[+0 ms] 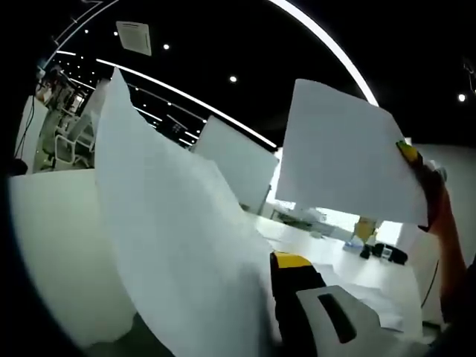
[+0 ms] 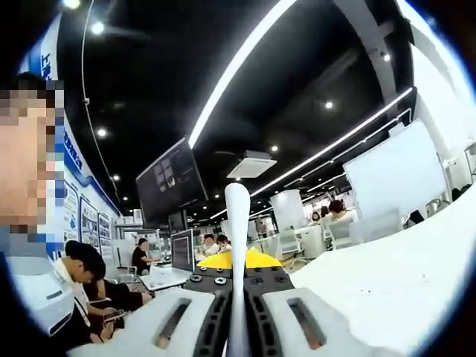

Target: Organize the stack of printing papers by aligning and flattening the scattered papers on the table

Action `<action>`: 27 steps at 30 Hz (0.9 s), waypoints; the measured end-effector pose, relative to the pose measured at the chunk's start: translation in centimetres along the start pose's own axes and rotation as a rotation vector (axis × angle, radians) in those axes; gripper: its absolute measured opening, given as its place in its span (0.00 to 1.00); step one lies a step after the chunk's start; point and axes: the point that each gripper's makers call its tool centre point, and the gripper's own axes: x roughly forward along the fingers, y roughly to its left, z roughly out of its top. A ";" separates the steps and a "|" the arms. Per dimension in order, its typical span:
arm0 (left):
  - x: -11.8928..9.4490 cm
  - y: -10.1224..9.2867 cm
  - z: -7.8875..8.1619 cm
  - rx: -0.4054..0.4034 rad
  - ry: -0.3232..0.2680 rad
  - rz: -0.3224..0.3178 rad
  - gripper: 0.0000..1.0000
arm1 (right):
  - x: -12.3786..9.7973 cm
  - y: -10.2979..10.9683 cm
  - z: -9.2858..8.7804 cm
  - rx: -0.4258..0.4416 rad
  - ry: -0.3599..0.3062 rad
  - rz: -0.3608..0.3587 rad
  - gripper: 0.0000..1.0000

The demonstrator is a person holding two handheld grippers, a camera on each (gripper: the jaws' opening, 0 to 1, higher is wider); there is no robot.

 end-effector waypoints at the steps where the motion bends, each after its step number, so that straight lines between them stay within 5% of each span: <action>1: 0.0 0.0 0.0 0.000 0.000 0.000 0.20 | 0.1 0.0 0.0 0.000 0.000 0.002 0.00; 27: 0.0 0.6 -0.2 -0.002 0.000 -0.002 0.20 | 1.4 1.2 -0.1 0.010 -0.006 0.042 0.00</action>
